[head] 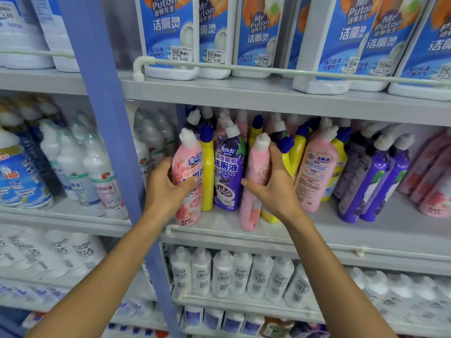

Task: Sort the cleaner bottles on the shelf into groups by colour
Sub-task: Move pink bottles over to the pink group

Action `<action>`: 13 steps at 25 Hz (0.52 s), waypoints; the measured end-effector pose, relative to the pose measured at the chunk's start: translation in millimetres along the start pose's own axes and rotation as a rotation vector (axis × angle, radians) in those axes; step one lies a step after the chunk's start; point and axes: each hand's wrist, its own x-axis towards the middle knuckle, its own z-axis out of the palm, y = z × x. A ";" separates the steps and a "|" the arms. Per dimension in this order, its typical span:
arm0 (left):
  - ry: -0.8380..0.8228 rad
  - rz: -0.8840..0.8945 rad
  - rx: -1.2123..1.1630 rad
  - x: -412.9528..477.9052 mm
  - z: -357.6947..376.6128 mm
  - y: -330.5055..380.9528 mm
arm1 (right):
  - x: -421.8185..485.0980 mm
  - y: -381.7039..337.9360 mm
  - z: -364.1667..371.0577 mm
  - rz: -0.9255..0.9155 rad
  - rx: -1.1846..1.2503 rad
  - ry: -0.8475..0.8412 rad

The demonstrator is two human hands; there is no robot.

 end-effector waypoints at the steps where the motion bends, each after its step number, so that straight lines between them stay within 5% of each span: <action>1: -0.019 -0.005 -0.011 -1.2 -0.7 0.3 | -0.4 -0.7 -1.5 0.007 -0.011 -0.007; 5: -0.076 -0.022 -0.042 -2.7 -2.9 -0.8 | -14.2 -5.0 11.7 0.054 -0.021 0.030; 9: -0.099 -0.038 0.000 -8.1 -4.4 -6.0 | -30.5 13.8 8.0 0.140 0.191 -0.111; 13: -0.126 0.005 -0.033 -14.9 3.1 -8.2 | -36.5 7.6 28.8 0.188 0.003 0.138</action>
